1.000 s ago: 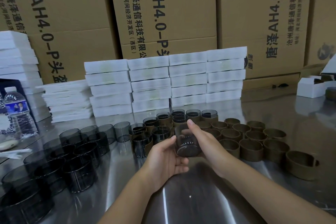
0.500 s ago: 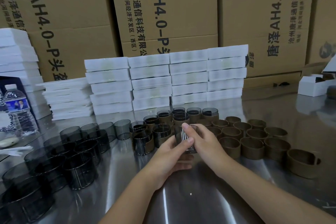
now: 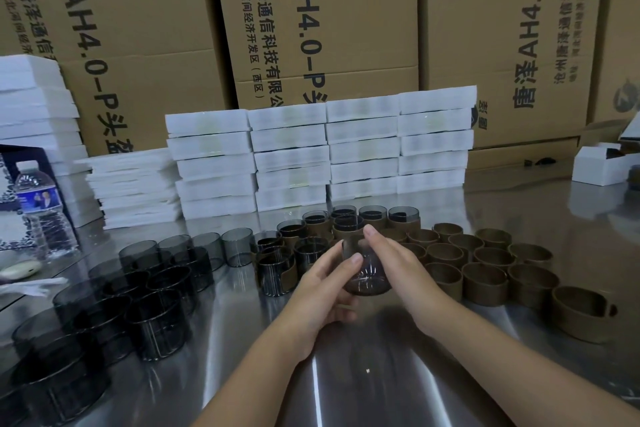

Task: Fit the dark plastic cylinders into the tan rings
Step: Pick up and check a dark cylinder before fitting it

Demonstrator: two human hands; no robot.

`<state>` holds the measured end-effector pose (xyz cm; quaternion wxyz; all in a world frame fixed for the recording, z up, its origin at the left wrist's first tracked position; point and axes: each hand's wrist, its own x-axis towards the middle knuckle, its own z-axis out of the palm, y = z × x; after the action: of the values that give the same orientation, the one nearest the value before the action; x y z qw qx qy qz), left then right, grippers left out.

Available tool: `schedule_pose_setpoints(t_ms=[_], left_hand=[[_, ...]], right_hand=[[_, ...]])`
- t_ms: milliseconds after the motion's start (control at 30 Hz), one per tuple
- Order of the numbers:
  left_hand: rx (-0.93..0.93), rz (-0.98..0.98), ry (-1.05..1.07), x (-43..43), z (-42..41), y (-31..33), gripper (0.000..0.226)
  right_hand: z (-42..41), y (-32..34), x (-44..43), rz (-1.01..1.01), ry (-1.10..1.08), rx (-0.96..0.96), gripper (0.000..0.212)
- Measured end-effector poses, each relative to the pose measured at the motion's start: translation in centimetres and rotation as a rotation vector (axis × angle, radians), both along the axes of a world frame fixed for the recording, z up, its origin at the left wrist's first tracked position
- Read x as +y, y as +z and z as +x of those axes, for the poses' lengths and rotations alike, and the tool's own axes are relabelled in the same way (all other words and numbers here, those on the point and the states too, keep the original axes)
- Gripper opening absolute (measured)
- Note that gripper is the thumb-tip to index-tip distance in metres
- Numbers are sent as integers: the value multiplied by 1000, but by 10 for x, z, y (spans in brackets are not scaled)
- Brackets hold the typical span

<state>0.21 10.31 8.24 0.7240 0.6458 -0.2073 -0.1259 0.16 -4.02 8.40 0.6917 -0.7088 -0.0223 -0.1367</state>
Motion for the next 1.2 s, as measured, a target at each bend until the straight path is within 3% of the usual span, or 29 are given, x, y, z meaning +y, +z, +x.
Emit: schedule_pose_setpoints(t_ms=[233, 333, 433, 733, 933, 1200], left_hand=[[53, -27, 29, -1, 2, 0, 55], [101, -36, 77, -1, 5, 0, 40], [127, -64, 113, 1, 6, 0, 41], [227, -123, 146, 1, 10, 1, 63], [254, -130, 151, 0, 9, 2, 74], [237, -61, 84, 0, 5, 4, 70]], right_hand=[[7, -7, -1, -15, -23, 40, 43], [4, -6, 1, -69, -36, 5, 34], [-1, -3, 4, -110, -14, -77, 26], [-3, -10, 3, -329, 29, -217, 65], [-5, -9, 4, -393, 0, -233, 68], [-4, -10, 5, -350, 11, -237, 75]])
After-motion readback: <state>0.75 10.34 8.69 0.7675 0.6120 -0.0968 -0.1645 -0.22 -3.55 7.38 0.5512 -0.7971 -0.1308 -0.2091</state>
